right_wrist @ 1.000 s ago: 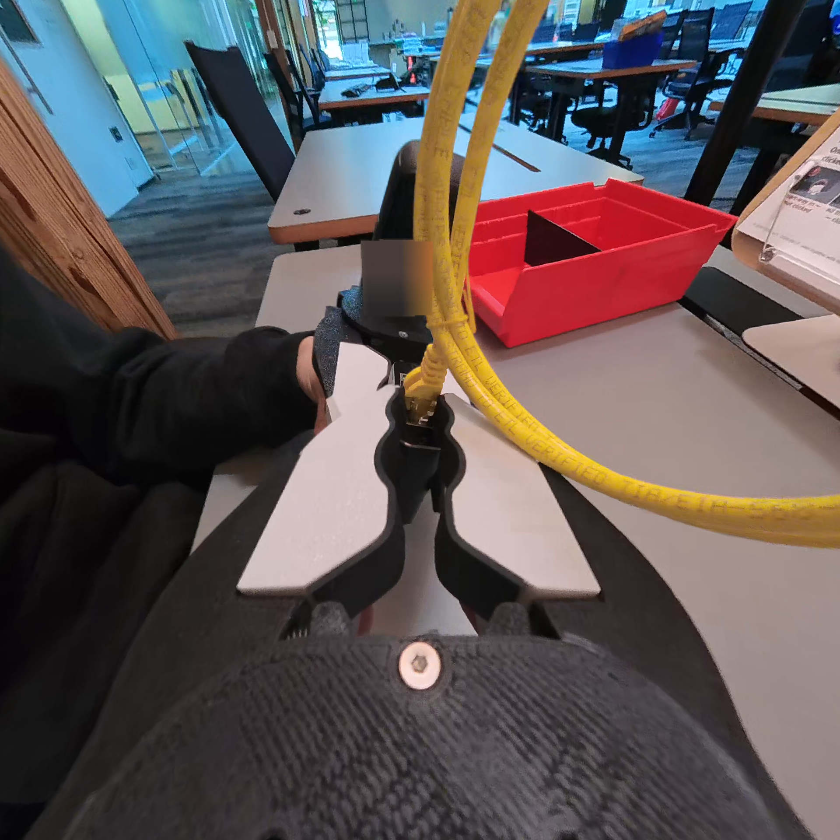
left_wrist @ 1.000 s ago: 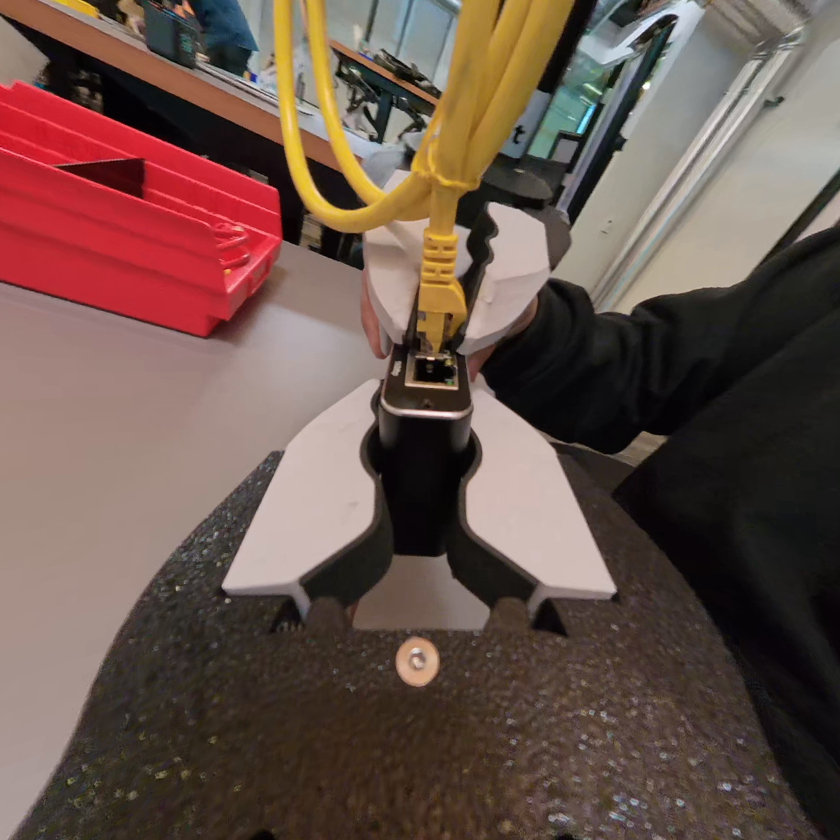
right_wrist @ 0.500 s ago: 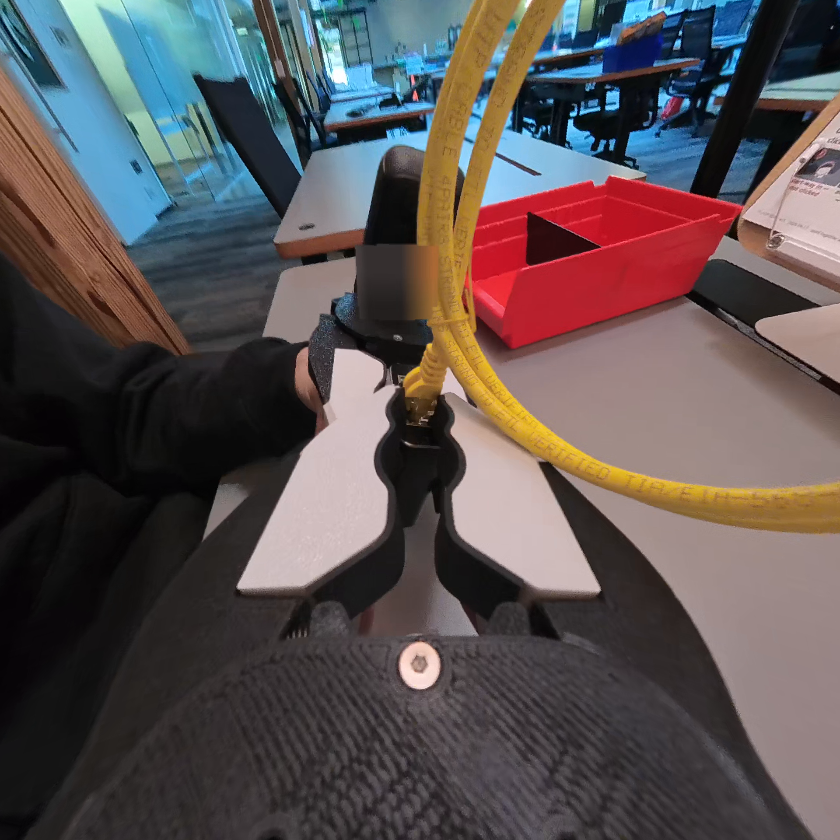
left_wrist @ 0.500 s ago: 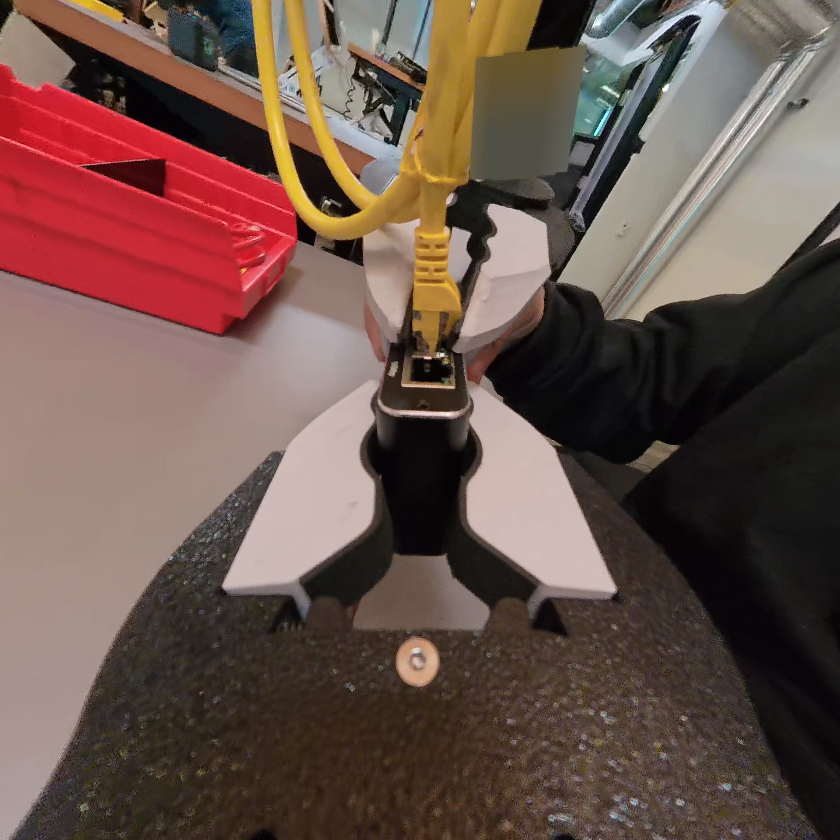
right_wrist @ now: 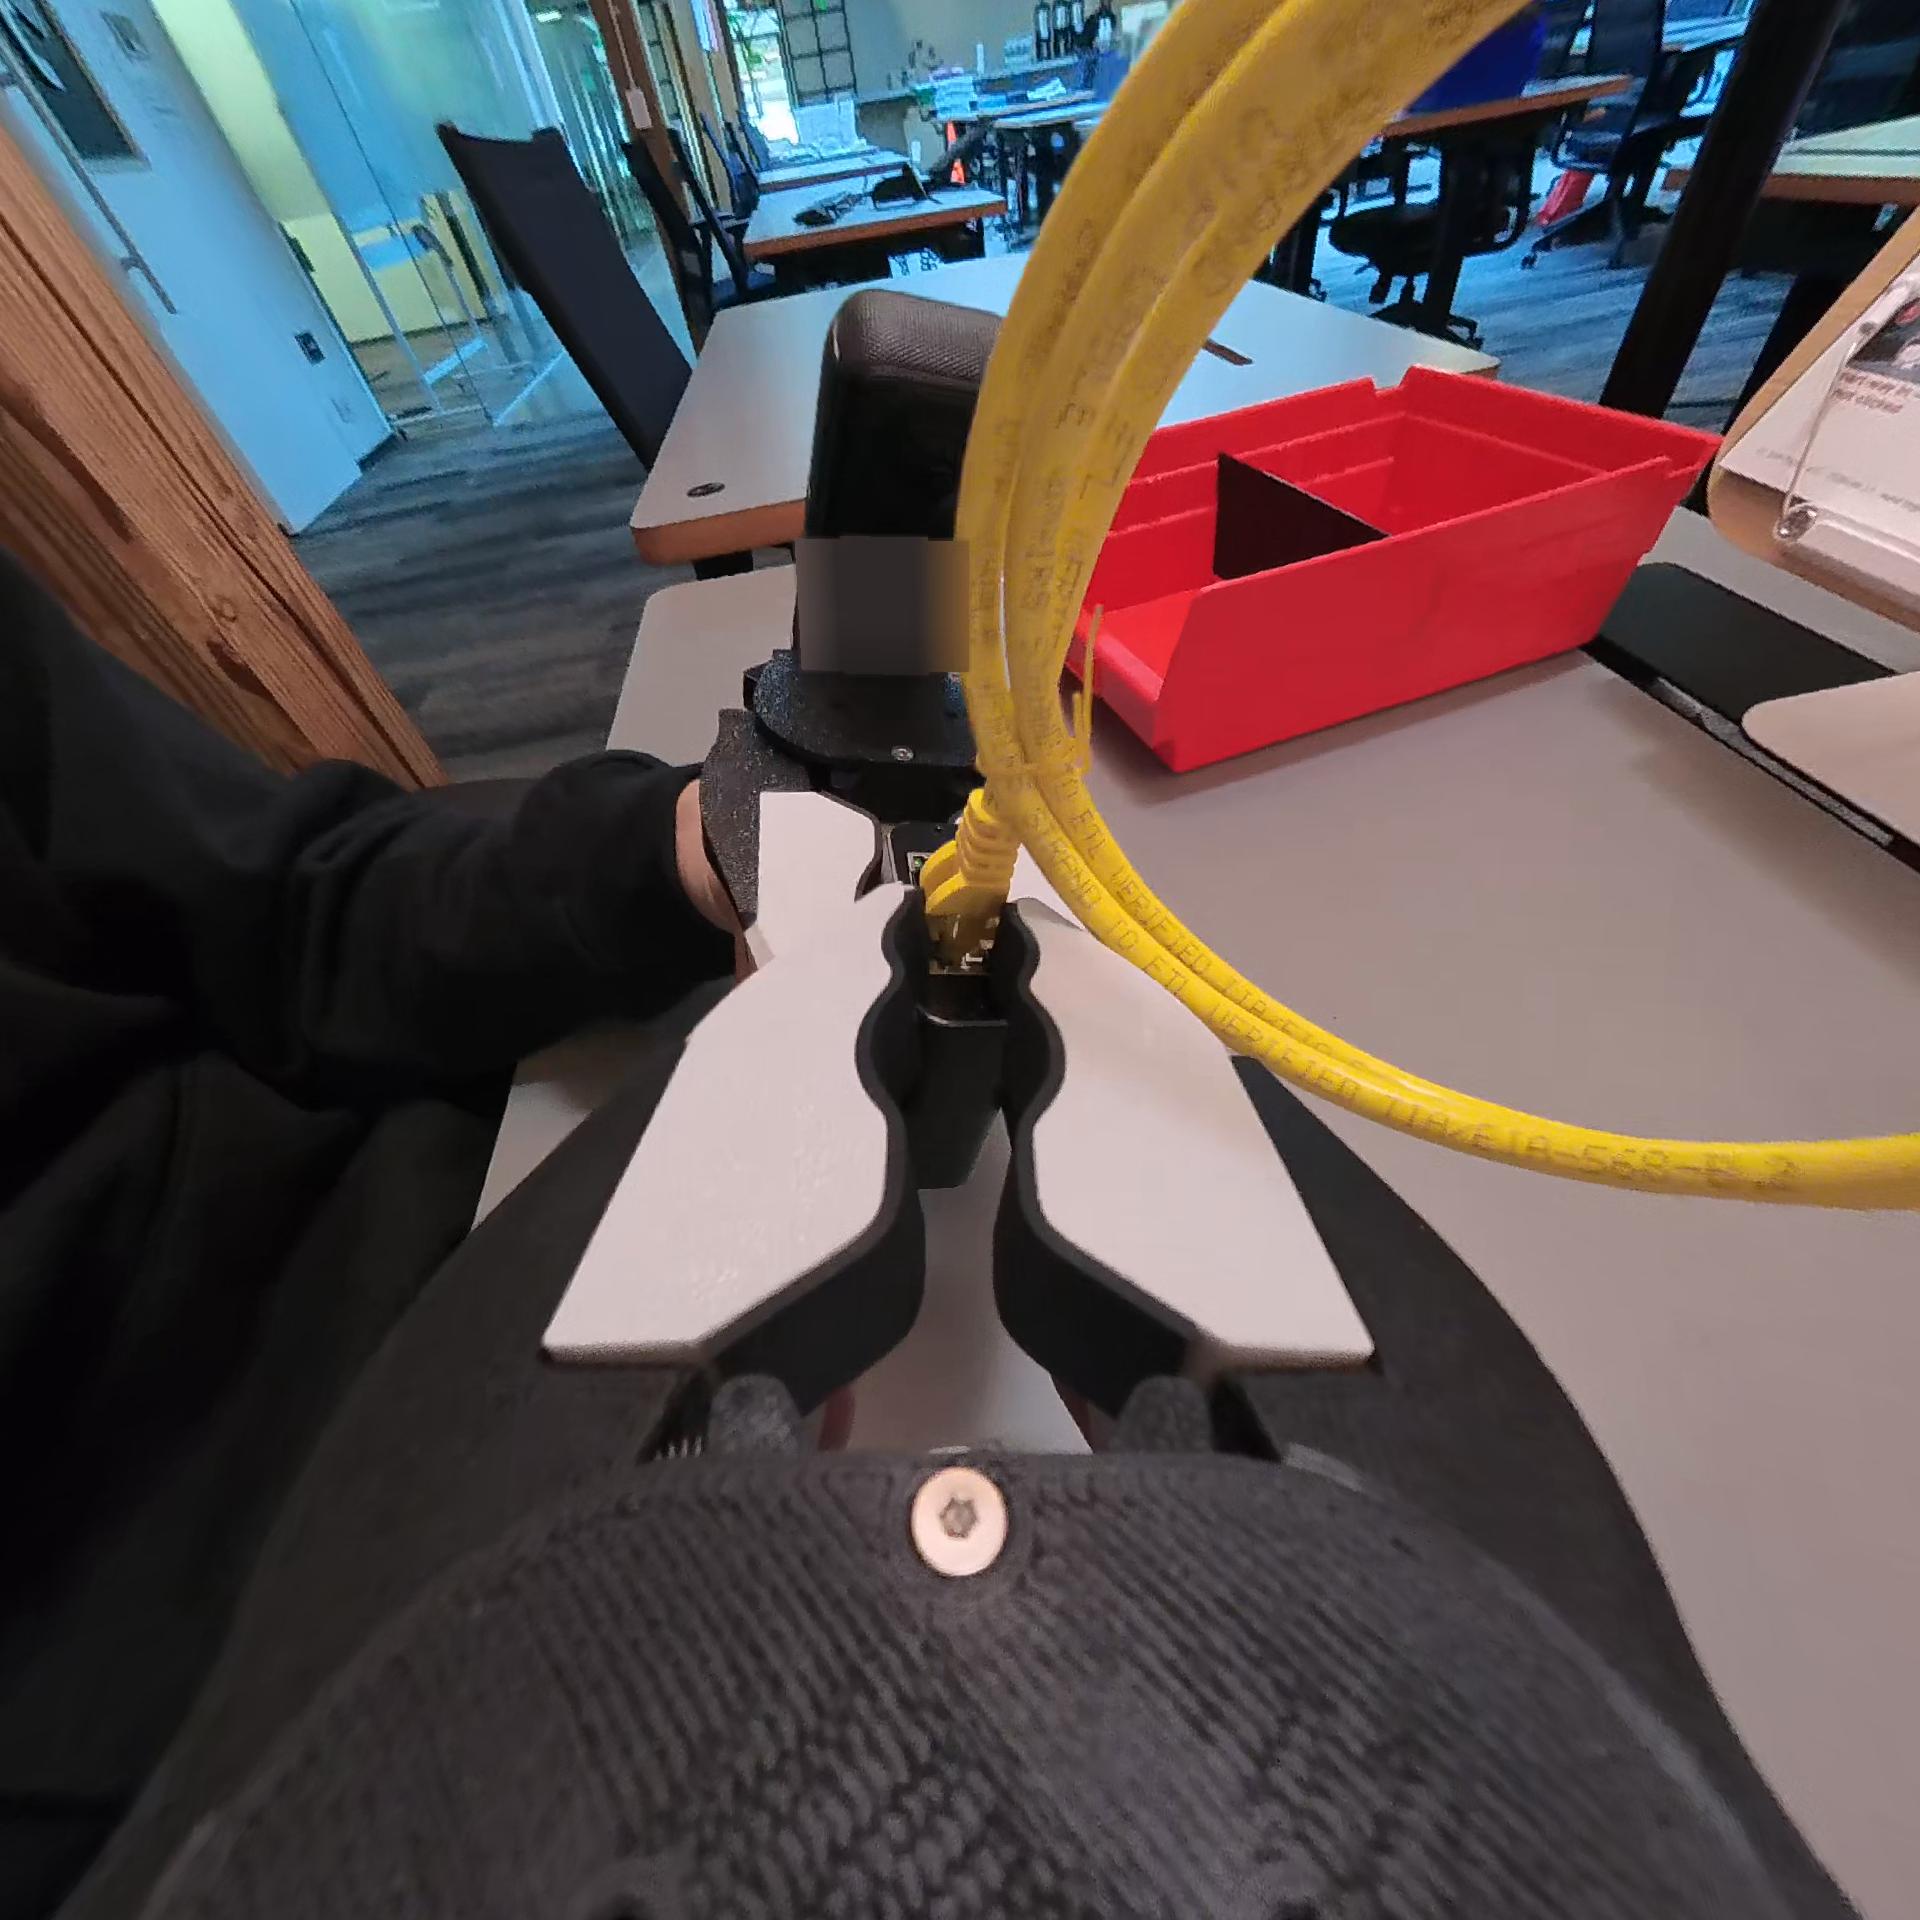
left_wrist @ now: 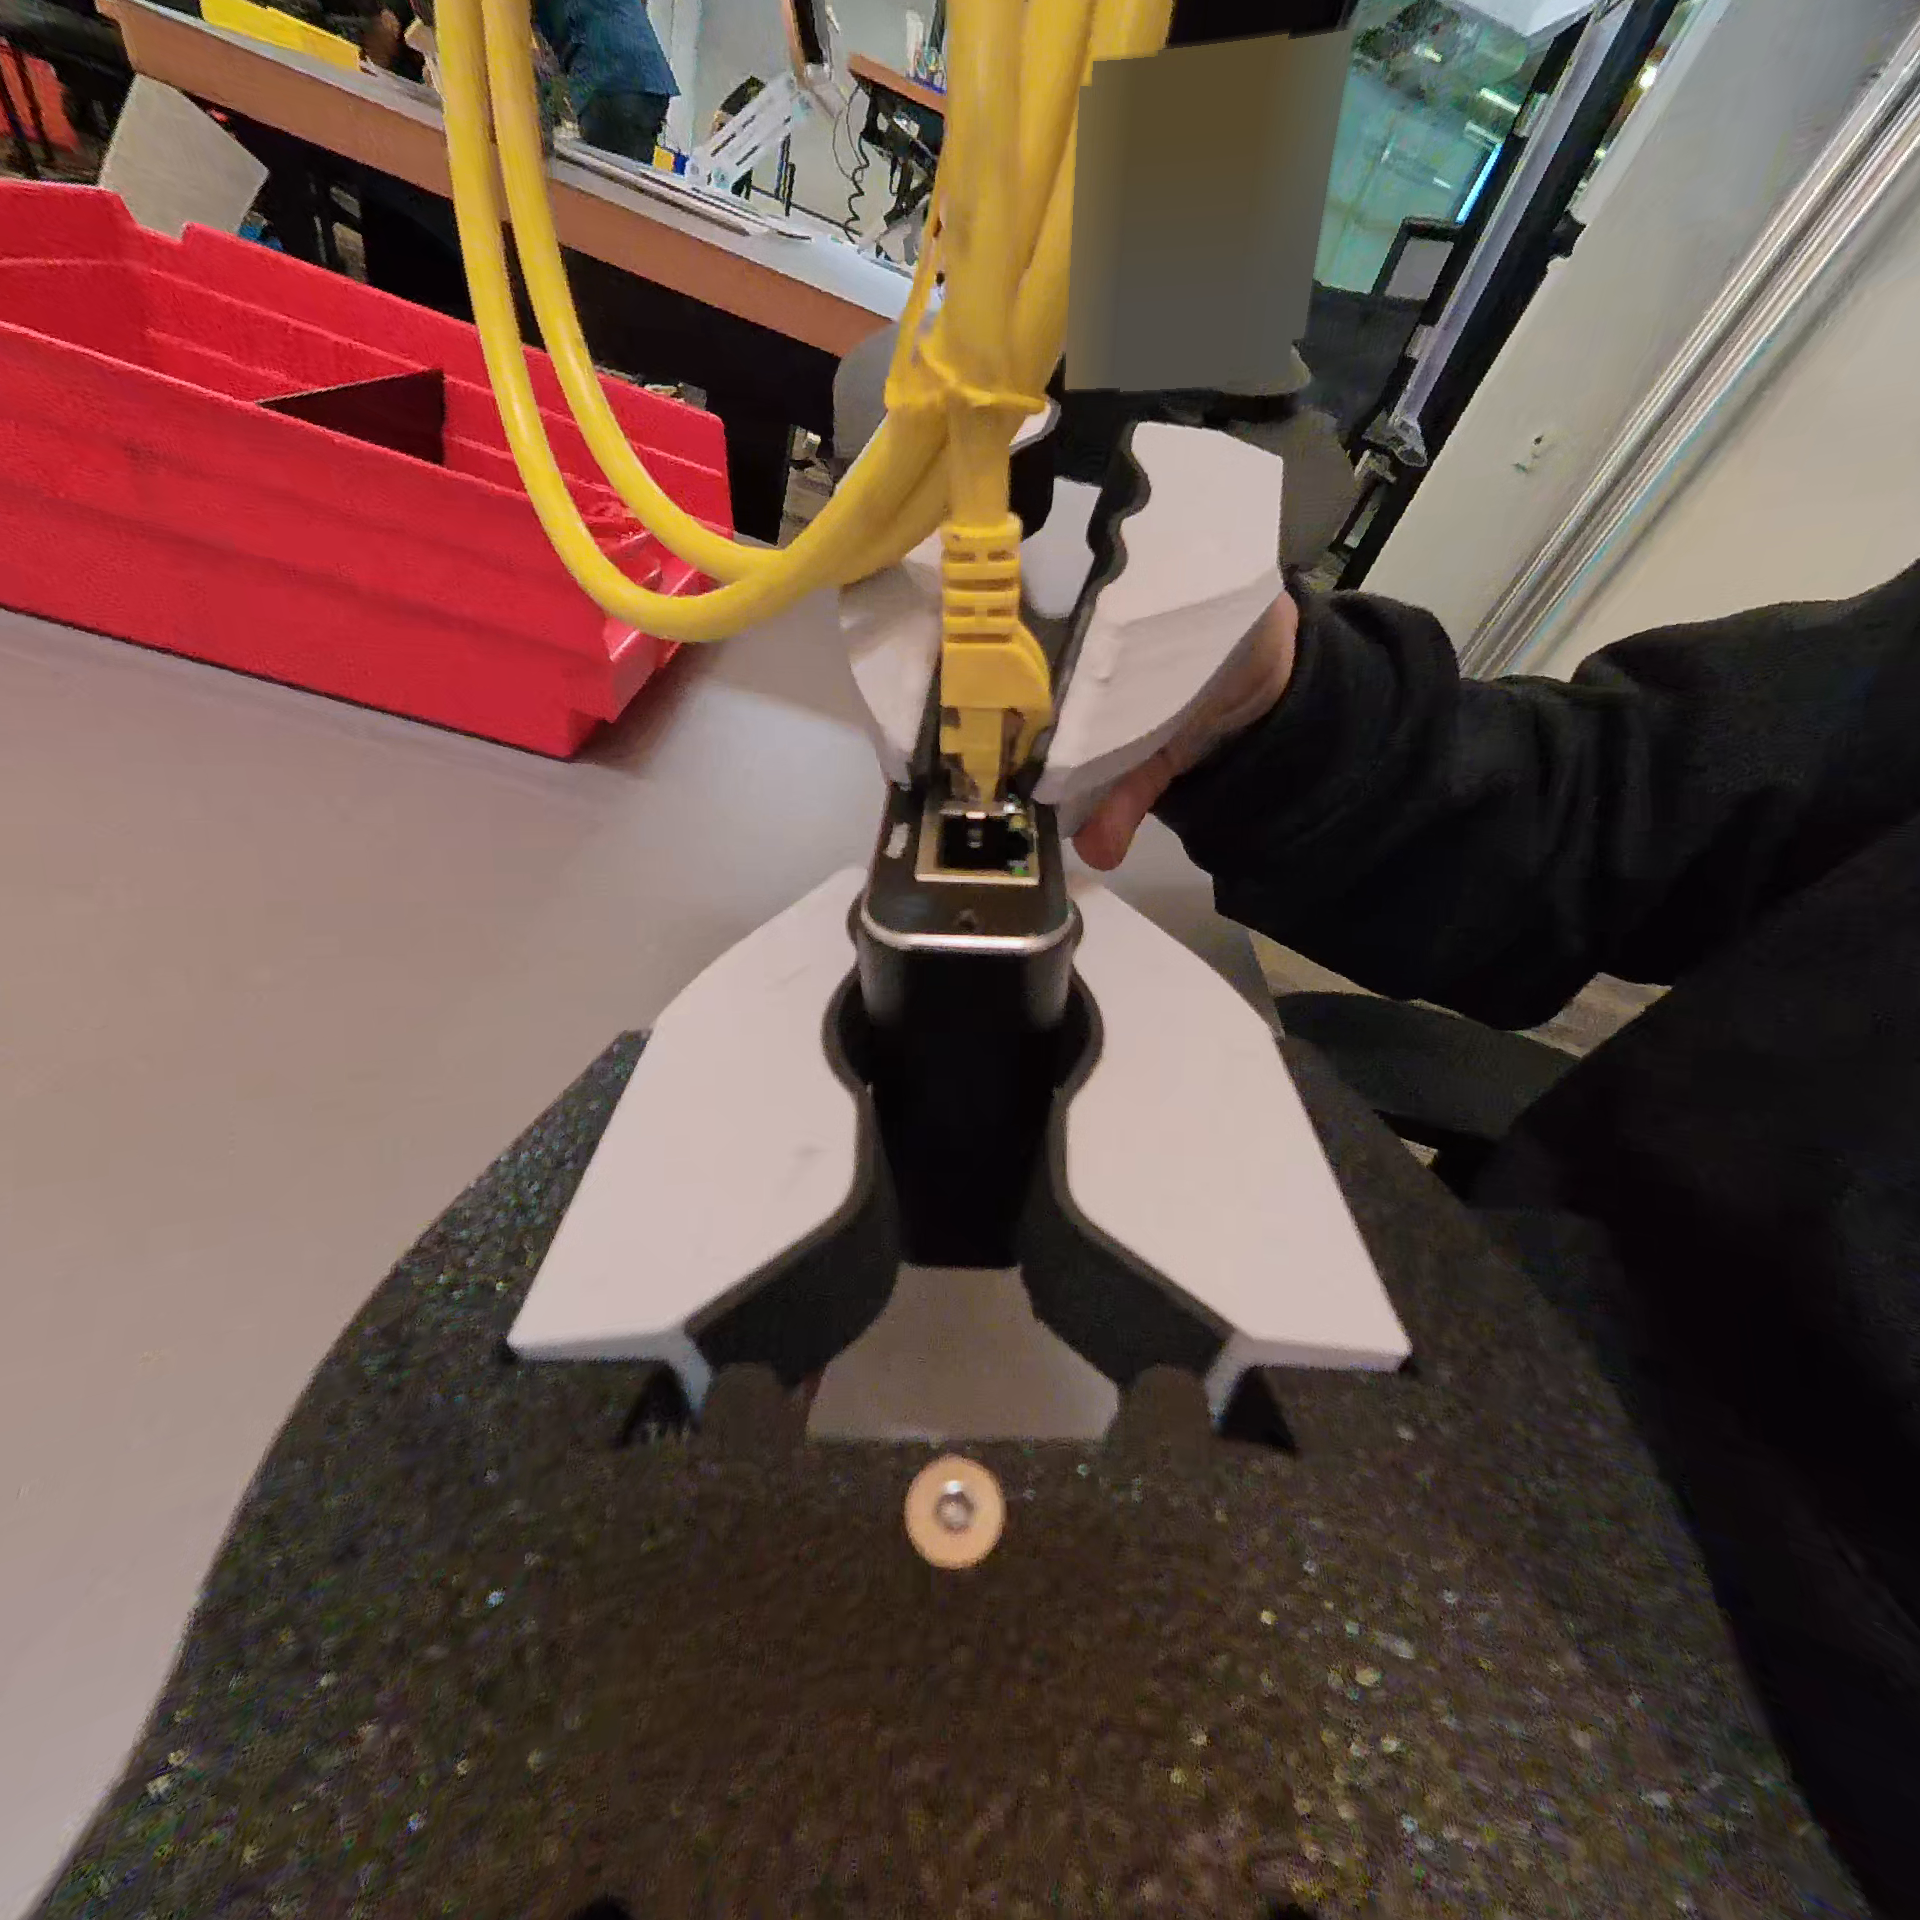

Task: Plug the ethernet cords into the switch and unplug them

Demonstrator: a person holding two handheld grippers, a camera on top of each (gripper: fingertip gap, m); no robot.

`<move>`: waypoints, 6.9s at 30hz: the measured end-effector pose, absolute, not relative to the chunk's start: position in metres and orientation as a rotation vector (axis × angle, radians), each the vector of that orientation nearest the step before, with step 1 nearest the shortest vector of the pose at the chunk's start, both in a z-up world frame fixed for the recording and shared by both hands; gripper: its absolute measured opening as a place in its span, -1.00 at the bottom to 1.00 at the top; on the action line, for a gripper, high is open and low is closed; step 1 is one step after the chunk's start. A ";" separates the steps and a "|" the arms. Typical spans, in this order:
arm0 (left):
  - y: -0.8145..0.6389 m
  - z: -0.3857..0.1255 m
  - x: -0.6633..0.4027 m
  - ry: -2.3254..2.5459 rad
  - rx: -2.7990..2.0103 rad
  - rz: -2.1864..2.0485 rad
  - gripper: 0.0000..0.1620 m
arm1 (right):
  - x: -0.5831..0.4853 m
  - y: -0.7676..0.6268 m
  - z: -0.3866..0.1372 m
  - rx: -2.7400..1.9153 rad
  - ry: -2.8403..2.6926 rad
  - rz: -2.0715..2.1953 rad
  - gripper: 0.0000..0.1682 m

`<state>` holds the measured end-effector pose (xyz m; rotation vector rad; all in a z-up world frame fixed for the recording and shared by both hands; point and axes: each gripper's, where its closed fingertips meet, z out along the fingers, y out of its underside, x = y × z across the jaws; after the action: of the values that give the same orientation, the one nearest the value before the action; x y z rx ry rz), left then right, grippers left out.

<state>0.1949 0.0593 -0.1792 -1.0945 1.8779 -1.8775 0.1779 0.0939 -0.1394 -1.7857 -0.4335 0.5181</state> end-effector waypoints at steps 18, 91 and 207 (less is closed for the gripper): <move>0.055 -0.172 0.191 1.844 -1.111 -2.043 -0.65 | 0.176 0.095 -0.136 -1.761 -0.446 0.520 -0.84; 0.109 -0.143 0.195 1.547 -1.022 -1.585 -0.67 | 0.186 0.111 -0.136 -1.404 -0.178 0.761 -0.67; 0.074 -0.172 0.185 1.815 -1.014 -1.828 -0.69 | 0.177 0.099 -0.131 -1.533 -0.282 0.670 -0.80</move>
<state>0.1851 0.0738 -0.1718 -1.0137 1.8147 -1.8279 0.1774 0.0991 -0.1307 -1.5327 -0.2821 0.6704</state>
